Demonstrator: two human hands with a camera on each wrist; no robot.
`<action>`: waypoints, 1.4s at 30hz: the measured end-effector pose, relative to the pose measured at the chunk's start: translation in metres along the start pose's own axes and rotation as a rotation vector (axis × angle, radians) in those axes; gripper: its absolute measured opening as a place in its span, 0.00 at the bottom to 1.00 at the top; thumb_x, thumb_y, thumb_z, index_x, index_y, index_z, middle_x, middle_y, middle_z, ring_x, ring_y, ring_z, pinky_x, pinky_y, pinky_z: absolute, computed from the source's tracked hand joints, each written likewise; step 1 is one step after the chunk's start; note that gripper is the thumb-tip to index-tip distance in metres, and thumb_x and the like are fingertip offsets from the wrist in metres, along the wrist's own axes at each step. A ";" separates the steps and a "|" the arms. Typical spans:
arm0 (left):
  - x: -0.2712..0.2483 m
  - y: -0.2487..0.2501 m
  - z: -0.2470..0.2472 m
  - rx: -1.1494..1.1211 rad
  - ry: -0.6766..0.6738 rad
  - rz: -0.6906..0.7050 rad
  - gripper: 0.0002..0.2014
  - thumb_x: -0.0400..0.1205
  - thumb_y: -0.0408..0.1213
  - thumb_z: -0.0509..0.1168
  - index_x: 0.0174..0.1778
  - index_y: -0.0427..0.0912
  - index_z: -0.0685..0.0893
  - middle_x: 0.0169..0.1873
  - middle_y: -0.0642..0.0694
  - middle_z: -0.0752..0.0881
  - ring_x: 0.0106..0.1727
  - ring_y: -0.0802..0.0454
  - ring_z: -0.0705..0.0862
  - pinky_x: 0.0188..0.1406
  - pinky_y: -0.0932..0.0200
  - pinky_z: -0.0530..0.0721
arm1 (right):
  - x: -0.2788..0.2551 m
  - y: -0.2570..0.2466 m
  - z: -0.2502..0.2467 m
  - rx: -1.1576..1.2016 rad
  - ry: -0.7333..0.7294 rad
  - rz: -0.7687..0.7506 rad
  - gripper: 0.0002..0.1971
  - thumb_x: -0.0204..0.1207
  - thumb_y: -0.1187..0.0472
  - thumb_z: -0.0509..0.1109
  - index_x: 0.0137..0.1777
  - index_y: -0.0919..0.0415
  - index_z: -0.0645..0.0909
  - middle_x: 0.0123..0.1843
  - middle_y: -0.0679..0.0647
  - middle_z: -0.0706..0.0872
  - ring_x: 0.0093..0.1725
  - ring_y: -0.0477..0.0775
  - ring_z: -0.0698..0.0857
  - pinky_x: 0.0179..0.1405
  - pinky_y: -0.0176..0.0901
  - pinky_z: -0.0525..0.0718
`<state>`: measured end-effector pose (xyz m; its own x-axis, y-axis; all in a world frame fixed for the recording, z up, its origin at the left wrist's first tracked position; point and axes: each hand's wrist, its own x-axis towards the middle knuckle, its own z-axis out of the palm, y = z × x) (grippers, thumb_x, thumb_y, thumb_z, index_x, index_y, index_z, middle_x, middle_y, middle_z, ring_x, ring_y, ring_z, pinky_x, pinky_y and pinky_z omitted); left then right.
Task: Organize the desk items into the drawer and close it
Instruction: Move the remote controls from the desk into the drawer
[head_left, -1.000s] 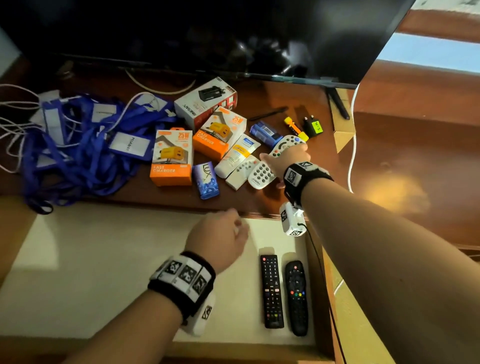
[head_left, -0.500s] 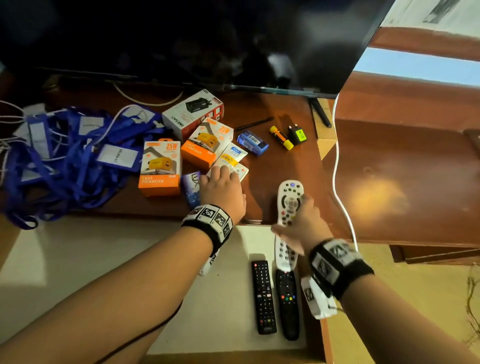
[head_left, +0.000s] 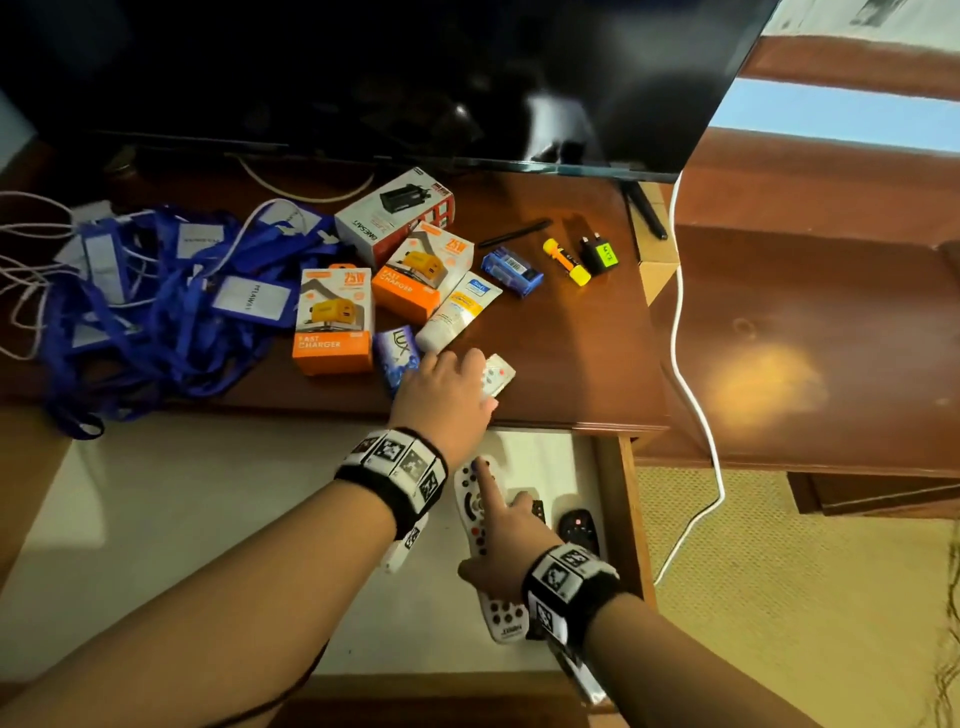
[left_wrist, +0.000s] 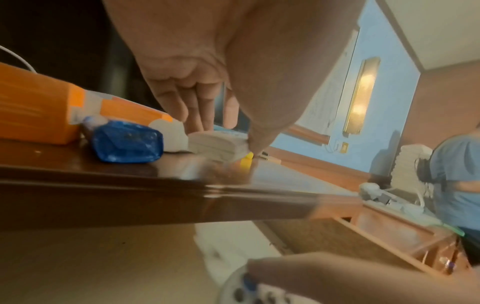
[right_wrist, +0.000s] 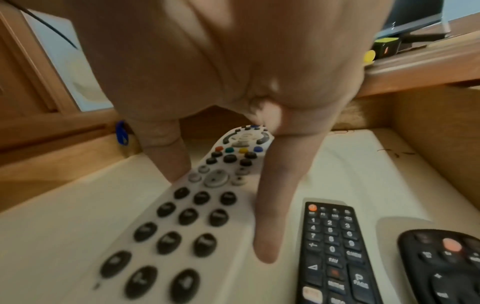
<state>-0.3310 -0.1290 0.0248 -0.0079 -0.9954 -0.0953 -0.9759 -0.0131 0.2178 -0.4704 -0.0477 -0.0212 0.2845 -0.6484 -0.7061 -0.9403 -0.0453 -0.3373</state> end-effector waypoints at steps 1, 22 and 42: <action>-0.013 -0.004 -0.003 -0.070 0.020 0.008 0.22 0.85 0.54 0.66 0.70 0.47 0.73 0.60 0.41 0.83 0.63 0.37 0.81 0.59 0.42 0.81 | 0.008 -0.002 0.003 -0.017 -0.009 0.010 0.63 0.72 0.46 0.76 0.84 0.35 0.22 0.78 0.70 0.63 0.52 0.67 0.89 0.59 0.56 0.88; -0.086 -0.073 0.105 -0.247 -0.606 -0.179 0.31 0.84 0.53 0.64 0.84 0.57 0.64 0.63 0.39 0.86 0.59 0.37 0.88 0.58 0.49 0.87 | 0.035 0.011 0.036 -0.219 -0.110 0.191 0.60 0.77 0.60 0.73 0.86 0.55 0.22 0.51 0.61 0.87 0.41 0.57 0.86 0.38 0.48 0.87; -0.080 -0.013 0.139 -0.279 -0.740 -0.084 0.28 0.81 0.48 0.71 0.75 0.52 0.69 0.57 0.44 0.89 0.55 0.42 0.89 0.55 0.50 0.88 | 0.059 0.074 -0.013 -0.227 -0.108 0.104 0.53 0.67 0.34 0.80 0.81 0.21 0.45 0.88 0.61 0.56 0.82 0.76 0.65 0.74 0.73 0.77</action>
<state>-0.3476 -0.0358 -0.1050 -0.1749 -0.6698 -0.7217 -0.8898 -0.2064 0.4071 -0.5255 -0.0991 -0.0797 0.1912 -0.5739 -0.7963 -0.9798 -0.1599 -0.1200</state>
